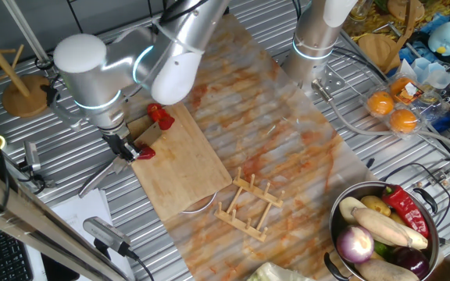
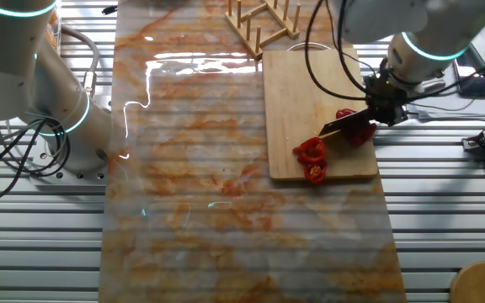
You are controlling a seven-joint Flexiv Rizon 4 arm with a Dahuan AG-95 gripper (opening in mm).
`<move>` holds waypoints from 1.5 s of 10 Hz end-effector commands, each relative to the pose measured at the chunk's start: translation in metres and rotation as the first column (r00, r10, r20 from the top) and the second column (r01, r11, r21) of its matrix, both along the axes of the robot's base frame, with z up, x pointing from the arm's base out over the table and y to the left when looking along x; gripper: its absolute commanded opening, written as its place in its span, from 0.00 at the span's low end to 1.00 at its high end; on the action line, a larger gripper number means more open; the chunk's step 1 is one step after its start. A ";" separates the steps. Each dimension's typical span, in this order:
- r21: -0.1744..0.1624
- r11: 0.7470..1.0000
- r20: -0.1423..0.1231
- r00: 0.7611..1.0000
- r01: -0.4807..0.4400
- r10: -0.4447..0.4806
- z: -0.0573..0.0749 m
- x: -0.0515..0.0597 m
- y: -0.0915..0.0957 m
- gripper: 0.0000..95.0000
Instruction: Chop the chili peppers
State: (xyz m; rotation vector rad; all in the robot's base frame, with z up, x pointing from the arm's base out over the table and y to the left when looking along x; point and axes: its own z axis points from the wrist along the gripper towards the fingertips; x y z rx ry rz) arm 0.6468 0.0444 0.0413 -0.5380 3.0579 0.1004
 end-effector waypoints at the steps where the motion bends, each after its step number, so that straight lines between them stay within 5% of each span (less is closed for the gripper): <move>1: 0.010 0.999 -0.058 0.997 0.043 -0.042 -0.026 -0.001 0.006 0.00; 3: -0.041 0.999 -0.088 0.996 0.026 -0.029 -0.027 -0.004 0.005 0.00; 4: -0.038 0.999 -0.091 0.995 0.038 -0.041 -0.024 -0.010 0.005 0.00; 8: -0.130 0.991 0.024 1.000 0.018 -0.015 -0.007 -0.020 0.004 0.00; 10: -0.113 0.993 0.089 0.996 0.025 -0.015 -0.003 -0.021 -0.002 0.00; 15: -0.023 0.996 0.130 0.988 0.083 -0.079 0.004 -0.024 -0.006 0.00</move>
